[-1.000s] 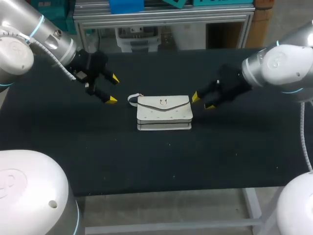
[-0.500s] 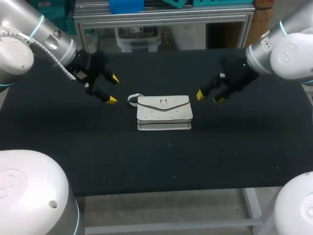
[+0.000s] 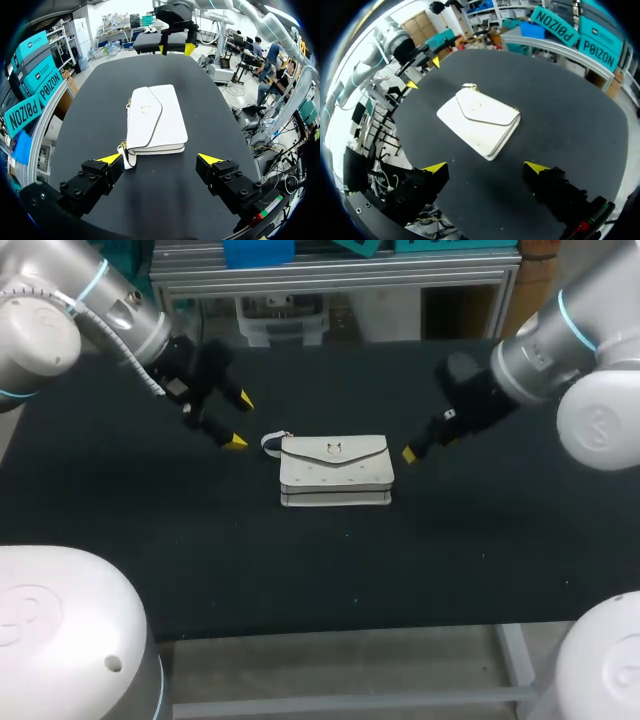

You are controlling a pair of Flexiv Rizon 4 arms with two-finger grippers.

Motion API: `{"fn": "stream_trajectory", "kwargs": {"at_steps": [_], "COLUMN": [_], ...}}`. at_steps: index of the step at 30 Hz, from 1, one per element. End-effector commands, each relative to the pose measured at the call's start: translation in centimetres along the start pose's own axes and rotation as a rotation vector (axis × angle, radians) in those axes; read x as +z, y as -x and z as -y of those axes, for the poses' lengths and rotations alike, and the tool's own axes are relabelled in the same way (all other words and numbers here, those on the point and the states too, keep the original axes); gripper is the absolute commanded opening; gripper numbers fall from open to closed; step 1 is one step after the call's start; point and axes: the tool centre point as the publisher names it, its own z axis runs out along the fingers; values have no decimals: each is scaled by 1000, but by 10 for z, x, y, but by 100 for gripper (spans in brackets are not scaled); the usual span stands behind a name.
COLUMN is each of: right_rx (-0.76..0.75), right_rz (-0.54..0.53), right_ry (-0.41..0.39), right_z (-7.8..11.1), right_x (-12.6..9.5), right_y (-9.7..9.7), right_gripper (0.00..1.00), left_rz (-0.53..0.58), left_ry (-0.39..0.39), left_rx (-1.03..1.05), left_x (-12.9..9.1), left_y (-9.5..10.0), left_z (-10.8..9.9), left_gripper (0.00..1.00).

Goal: Pick up the bag, open it, inspect its contents, close it, and place it on the opposite side

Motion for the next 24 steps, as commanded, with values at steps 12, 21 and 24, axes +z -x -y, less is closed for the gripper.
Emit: {"fn": "stream_trajectory", "kwargs": {"at_steps": [12, 21, 24], "right_rx": [-385, -586, -665], "right_rz": [269, 304, 298], "right_ry": [-30, -59, -72], "right_z": [-3, 4, 5], "right_x": [33, 49, 55], "right_y": [-23, -21, -23], "right_gripper": [100, 100, 100], "left_rz": [96, 121, 105], "left_ry": [-26, -72, -126], "left_rx": [263, 355, 355], "left_x": [18, 26, 30], "left_y": [-4, -3, -1], "left_z": [22, 31, 34], "left_gripper": [100, 100, 100]}}
